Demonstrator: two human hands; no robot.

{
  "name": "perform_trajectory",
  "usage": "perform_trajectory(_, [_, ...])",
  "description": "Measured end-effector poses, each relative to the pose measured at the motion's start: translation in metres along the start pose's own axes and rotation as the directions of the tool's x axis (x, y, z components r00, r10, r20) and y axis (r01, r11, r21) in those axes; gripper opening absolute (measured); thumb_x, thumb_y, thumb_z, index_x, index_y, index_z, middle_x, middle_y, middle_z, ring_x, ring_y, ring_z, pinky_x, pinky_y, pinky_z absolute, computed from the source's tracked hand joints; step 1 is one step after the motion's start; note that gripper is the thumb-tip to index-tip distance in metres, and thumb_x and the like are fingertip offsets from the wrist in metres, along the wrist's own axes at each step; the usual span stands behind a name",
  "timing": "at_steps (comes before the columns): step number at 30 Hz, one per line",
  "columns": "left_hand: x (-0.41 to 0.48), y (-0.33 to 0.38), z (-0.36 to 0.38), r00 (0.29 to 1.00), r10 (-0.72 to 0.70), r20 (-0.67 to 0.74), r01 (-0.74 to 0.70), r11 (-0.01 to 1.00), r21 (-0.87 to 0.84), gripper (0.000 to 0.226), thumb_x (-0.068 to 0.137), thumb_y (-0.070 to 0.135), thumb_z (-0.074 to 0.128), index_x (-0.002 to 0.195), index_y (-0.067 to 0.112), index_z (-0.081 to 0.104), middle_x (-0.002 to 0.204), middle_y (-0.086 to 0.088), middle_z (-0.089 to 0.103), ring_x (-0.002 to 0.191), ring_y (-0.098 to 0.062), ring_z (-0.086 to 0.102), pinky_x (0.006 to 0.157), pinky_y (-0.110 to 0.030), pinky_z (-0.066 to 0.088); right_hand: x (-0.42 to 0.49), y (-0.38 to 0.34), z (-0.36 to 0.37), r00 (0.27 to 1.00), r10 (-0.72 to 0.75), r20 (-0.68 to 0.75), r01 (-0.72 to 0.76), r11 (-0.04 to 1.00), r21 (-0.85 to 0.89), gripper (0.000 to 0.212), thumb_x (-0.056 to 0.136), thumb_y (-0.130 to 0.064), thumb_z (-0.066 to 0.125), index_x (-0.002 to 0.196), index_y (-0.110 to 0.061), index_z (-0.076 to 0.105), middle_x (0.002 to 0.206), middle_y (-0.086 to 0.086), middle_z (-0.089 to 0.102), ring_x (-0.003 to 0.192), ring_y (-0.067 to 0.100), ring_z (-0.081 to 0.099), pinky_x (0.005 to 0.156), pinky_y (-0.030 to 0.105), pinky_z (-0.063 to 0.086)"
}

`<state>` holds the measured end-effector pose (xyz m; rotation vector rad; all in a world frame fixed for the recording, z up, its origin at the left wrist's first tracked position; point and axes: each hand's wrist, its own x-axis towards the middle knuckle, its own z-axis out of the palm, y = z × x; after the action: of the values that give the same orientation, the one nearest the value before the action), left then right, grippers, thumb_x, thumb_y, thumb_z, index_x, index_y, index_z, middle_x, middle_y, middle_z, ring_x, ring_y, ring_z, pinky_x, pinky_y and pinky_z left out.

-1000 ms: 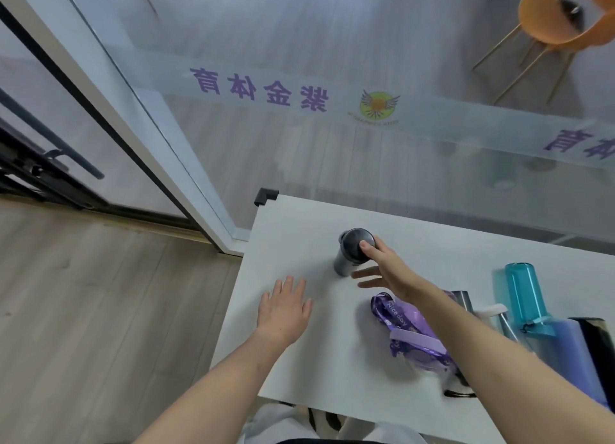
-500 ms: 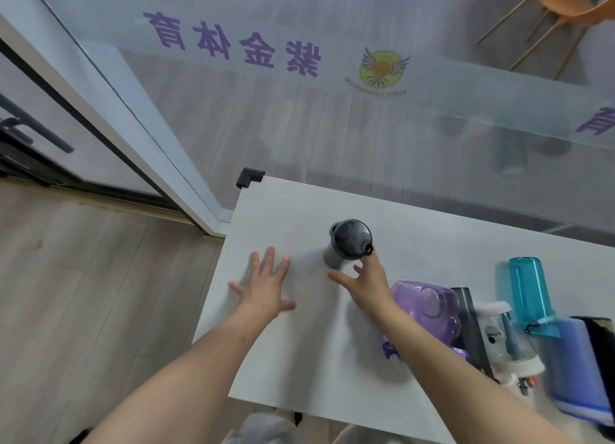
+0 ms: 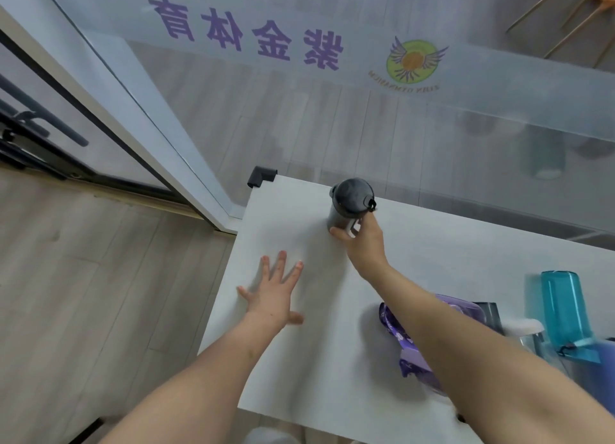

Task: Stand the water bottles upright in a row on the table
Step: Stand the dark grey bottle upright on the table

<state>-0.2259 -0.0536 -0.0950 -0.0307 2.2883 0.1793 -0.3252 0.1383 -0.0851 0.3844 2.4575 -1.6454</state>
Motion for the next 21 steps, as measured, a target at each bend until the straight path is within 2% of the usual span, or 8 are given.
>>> perform_trajectory(3, [0.001, 0.000, 0.000, 1.000, -0.001, -0.004, 0.001, 1.000, 0.002, 0.123, 0.076, 0.060, 0.078, 0.153, 0.052, -0.017, 0.159, 0.012, -0.039, 0.149, -0.027, -0.033, 0.102, -0.082, 0.023, 0.018, -0.009, 0.003, 1.000, -0.023, 0.018, 0.022, 1.000, 0.012, 0.056, 0.079, -0.006, 0.083, 0.121, -0.027, 0.053, 0.115, -0.006, 0.060, 0.103, 0.003, 0.057, 0.099, 0.030, 0.051])
perform_trajectory(5, [0.001, 0.000, 0.000, 1.000, -0.001, -0.003, 0.001, 1.000, 0.001, 0.122, 0.077, 0.060, 0.078, 0.153, 0.052, -0.017, 0.160, 0.012, -0.038, 0.149, -0.027, -0.032, 0.102, -0.082, 0.023, 0.023, -0.010, 0.004, 0.999, -0.011, 0.033, 0.010, 1.000, 0.012, 0.054, 0.080, -0.007, 0.082, 0.123, -0.026, 0.054, 0.115, -0.006, 0.060, 0.102, -0.004, 0.056, 0.098, 0.028, 0.051])
perform_trajectory(10, [0.001, 0.001, 0.000, 1.000, -0.007, -0.003, 0.007, 1.000, 0.005, 0.122, 0.077, 0.060, 0.077, 0.153, 0.052, -0.018, 0.160, 0.012, -0.038, 0.149, -0.027, -0.032, 0.103, -0.082, 0.022, 0.027, -0.005, 0.007, 0.999, 0.018, 0.045, -0.017, 0.999, -0.027, 0.058, 0.083, -0.012, 0.080, 0.130, -0.025, 0.049, 0.113, -0.002, 0.063, 0.104, 0.019, 0.063, 0.092, 0.034, 0.054])
perform_trajectory(17, [0.001, 0.001, 0.000, 1.000, -0.005, -0.008, 0.005, 1.000, 0.001, 0.122, 0.078, 0.058, 0.077, 0.152, 0.051, -0.019, 0.160, 0.012, -0.039, 0.149, -0.027, -0.033, 0.103, -0.083, 0.021, 0.035, -0.005, 0.007, 0.997, 0.041, 0.066, -0.037, 0.998, -0.053, 0.059, 0.080, -0.016, 0.083, 0.128, -0.027, 0.050, 0.115, 0.002, 0.064, 0.107, 0.025, 0.065, 0.095, 0.043, 0.055])
perform_trajectory(21, [0.001, 0.001, 0.001, 1.000, -0.005, -0.014, 0.005, 1.000, 0.005, 0.122, 0.078, 0.059, 0.077, 0.152, 0.051, -0.019, 0.160, 0.012, -0.039, 0.149, -0.027, -0.033, 0.103, -0.083, 0.021, 0.038, -0.004, 0.010, 0.997, 0.035, 0.062, -0.032, 0.999, -0.044, 0.059, 0.080, -0.014, 0.083, 0.128, -0.025, 0.050, 0.114, 0.001, 0.063, 0.107, 0.026, 0.065, 0.096, 0.044, 0.055])
